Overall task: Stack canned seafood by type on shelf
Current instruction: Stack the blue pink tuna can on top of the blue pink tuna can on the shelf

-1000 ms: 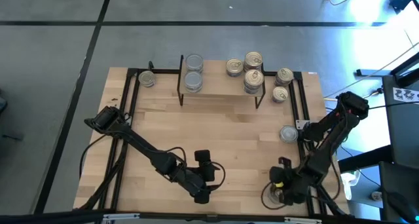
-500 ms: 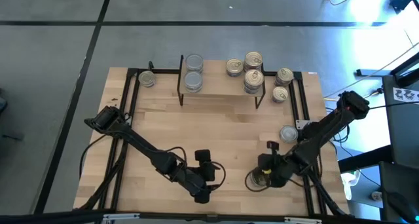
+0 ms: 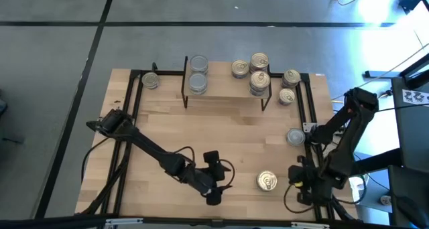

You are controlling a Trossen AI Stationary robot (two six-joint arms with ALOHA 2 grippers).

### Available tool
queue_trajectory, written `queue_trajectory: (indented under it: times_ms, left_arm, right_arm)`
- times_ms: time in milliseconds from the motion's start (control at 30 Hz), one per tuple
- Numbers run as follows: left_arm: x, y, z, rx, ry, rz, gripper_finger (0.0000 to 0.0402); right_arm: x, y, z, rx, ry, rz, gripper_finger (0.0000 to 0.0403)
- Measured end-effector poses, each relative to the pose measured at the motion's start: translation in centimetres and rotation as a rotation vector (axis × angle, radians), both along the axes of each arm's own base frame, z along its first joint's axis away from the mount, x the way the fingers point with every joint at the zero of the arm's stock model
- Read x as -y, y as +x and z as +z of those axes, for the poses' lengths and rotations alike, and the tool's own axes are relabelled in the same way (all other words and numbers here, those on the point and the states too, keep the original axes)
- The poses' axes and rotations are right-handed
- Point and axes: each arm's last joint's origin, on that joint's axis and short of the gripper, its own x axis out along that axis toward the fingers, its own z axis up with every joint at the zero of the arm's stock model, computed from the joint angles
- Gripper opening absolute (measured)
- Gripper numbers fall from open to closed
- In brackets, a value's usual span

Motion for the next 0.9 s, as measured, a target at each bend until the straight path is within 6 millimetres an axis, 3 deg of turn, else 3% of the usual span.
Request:
queue_trajectory:
  times_ms: [100, 300, 500, 667, 900]
  left_arm:
    - [-0.5, 1.1, -1.3, 0.009, -0.007, 0.005, 0.0285]
    - [-1.9, 3.3, -3.4, 0.077, -0.061, 0.009, 0.0288]
    - [-3.2, 5.1, -4.6, 0.063, -0.059, -0.001, 0.0325]
    - [-3.3, 6.3, -6.0, 0.071, -0.023, -0.043, 0.0339]
    - [-2.6, 8.5, -7.5, 0.078, 0.018, -0.08, 0.0334]
  right_arm:
    - [-0.7, 0.1, -1.5, 0.051, 0.035, -0.021, 0.0073]
    - [-1.2, 0.4, -4.3, 0.071, -0.023, 0.022, 0.0217]
    - [-1.3, 0.8, -5.4, 0.157, -0.134, 0.001, 0.0332]
    - [-1.7, 1.1, -5.6, 0.191, -0.152, 0.053, 0.0369]
    - [-1.5, 1.7, -5.5, 0.264, -0.196, 0.048, 0.0356]
